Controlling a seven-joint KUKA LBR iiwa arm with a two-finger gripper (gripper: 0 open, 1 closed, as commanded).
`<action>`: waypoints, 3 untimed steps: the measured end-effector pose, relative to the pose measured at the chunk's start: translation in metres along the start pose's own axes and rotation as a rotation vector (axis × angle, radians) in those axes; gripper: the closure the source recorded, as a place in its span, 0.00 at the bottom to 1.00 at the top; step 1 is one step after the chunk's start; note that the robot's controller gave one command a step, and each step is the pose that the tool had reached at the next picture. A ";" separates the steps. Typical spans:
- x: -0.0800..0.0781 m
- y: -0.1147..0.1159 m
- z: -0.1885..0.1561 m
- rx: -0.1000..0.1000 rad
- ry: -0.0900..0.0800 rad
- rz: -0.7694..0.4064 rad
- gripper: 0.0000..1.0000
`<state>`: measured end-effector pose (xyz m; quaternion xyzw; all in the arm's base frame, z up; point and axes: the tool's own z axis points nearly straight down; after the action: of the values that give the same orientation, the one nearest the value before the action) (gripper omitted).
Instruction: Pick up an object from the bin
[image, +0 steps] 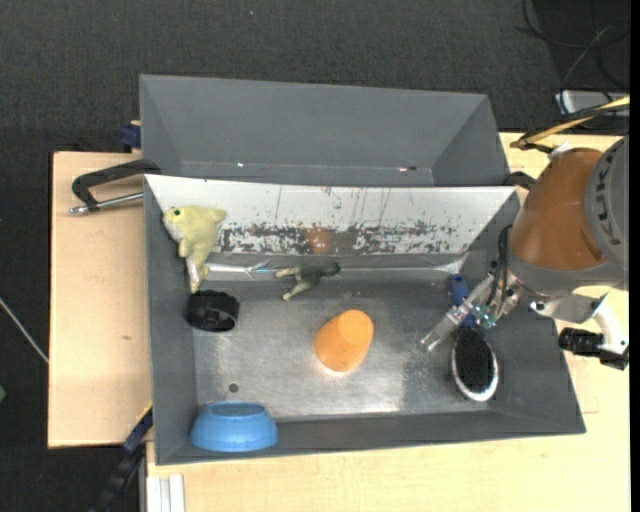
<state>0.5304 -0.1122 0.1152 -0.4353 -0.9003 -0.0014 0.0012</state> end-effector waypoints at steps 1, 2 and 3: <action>-0.014 0.016 0.032 -0.014 -0.015 0.364 0.00; -0.002 0.043 0.033 -0.025 -0.027 0.859 0.00; -0.002 0.050 0.030 -0.040 -0.024 0.855 1.00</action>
Offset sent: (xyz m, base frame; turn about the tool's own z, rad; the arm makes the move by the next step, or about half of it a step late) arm 0.0143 0.0012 -0.0452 0.3636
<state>0.5708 -0.0826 0.0857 -0.7692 -0.6386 -0.0131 -0.0170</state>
